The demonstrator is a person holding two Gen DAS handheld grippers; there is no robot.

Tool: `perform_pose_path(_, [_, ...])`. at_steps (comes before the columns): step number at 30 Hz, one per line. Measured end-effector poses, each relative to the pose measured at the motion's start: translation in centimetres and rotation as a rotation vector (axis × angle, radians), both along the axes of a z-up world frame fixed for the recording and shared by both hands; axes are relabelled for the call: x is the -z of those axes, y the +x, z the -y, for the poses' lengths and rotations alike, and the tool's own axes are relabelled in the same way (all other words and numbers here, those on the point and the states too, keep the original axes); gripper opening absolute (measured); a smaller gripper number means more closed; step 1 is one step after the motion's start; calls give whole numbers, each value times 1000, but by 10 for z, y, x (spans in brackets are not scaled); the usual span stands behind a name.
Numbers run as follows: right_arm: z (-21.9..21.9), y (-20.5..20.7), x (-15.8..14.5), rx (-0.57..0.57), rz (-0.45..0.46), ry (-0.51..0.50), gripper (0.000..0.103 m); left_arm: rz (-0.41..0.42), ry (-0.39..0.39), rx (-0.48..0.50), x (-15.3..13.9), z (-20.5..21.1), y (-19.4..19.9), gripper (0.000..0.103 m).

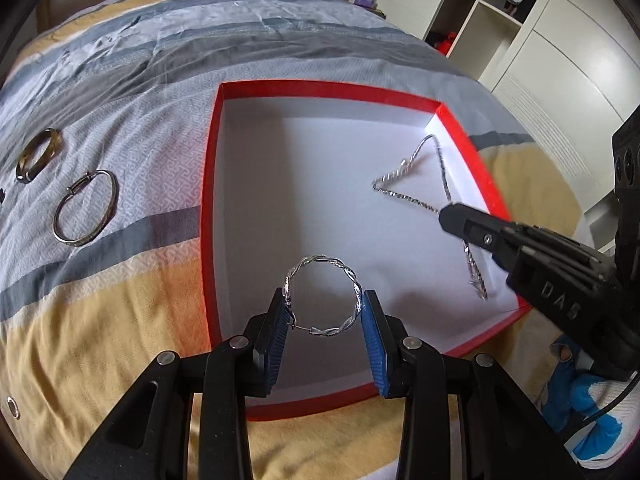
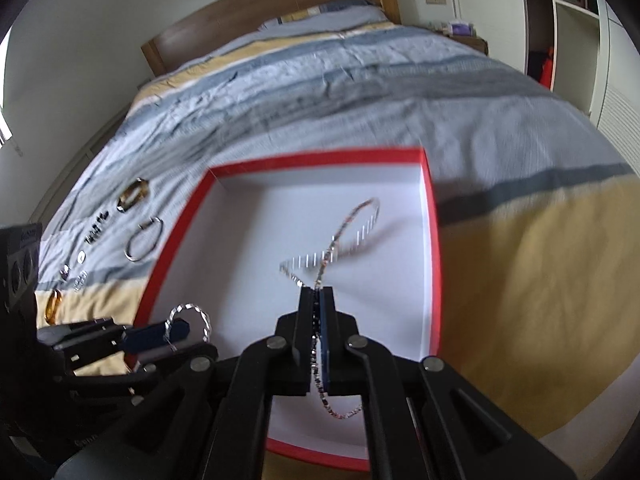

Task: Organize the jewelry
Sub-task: 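Carry both items into the red box and open both tools to release them, then withdraw both tools from the box back toward the remaining jewelry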

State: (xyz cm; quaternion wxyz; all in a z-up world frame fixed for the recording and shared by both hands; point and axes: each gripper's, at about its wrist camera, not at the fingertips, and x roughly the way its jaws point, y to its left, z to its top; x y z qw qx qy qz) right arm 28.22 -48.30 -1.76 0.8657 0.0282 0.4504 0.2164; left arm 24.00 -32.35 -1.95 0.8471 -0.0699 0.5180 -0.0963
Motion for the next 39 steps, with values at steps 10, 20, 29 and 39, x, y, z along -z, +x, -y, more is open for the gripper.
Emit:
perform_pose_path(10, [18, -9, 0, 37, -26, -4, 6, 11, 59, 6, -3, 9, -3, 48])
perform_pose_path(20, [40, -44, -52, 92, 61, 53, 6, 121, 81, 2, -53, 6, -42, 54])
perform_pose_path(29, [18, -101, -102, 43, 167, 79, 35, 174, 137, -37, -89, -25, -114, 59])
perform_pose_path(39, [-33, -167, -139, -49, 231, 107, 35, 282, 187, -169, -131, -82, -207, 76])
